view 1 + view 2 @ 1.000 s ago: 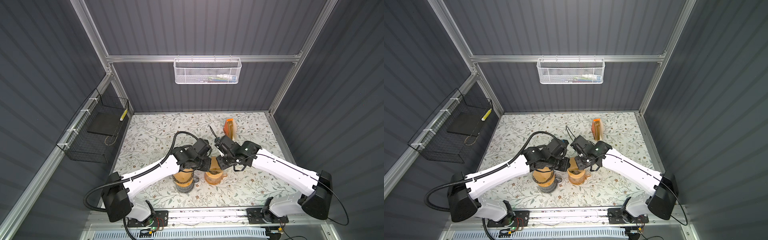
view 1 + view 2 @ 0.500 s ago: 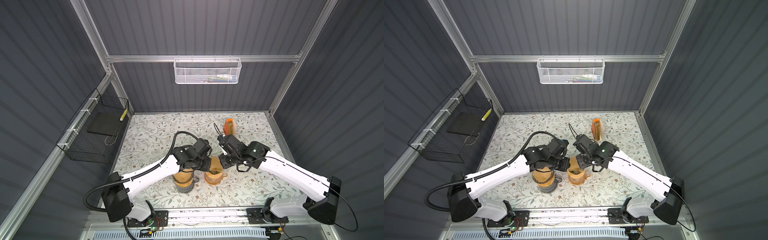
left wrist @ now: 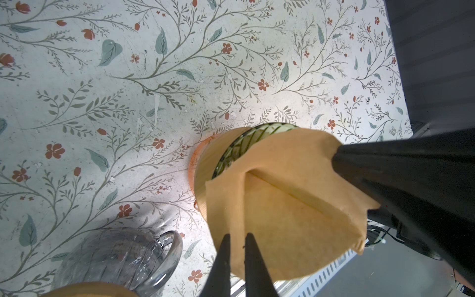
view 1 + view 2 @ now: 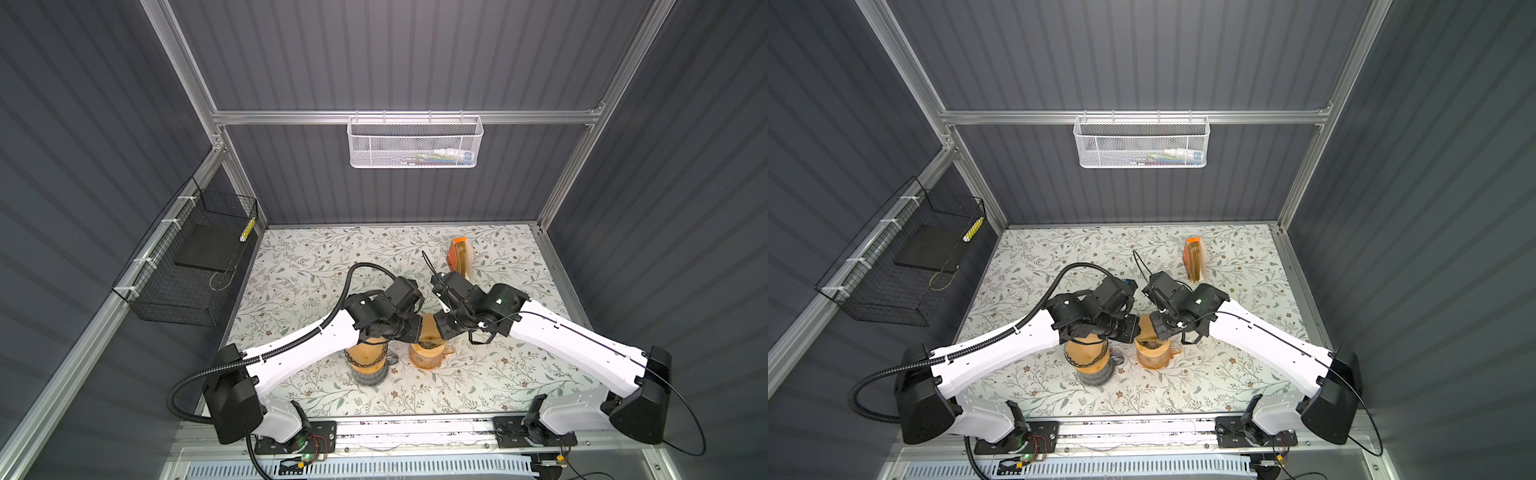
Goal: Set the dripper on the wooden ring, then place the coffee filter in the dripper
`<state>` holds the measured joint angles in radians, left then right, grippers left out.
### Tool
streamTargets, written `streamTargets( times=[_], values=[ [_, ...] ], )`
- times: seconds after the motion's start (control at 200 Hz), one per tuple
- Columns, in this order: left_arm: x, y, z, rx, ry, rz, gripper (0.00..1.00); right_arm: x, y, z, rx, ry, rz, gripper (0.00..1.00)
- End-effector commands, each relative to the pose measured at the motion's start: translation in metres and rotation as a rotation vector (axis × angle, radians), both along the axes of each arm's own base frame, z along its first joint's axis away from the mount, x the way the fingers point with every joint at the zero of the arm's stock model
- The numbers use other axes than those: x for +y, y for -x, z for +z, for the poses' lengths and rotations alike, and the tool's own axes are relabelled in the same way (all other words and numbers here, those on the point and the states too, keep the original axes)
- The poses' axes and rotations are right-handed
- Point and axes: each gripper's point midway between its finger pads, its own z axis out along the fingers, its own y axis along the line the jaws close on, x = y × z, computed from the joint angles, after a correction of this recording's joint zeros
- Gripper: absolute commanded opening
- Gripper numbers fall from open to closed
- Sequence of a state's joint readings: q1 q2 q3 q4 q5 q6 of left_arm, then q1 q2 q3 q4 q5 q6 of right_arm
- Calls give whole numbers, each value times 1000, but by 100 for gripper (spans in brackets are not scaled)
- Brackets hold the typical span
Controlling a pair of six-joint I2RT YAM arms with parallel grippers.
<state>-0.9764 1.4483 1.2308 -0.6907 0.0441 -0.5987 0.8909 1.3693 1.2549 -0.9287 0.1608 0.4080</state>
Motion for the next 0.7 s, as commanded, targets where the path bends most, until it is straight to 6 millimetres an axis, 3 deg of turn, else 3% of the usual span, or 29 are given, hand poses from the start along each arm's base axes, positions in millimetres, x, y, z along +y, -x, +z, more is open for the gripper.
streamTargets(
  times=[0.0, 0.695],
  values=[
    [2, 3, 1, -2, -6, -5, 14, -1, 2, -9, 13, 16, -5, 5],
    [3, 0, -5, -3, -38, -6, 14, 1, 5, -24, 42, 6, -12, 5]
  ],
)
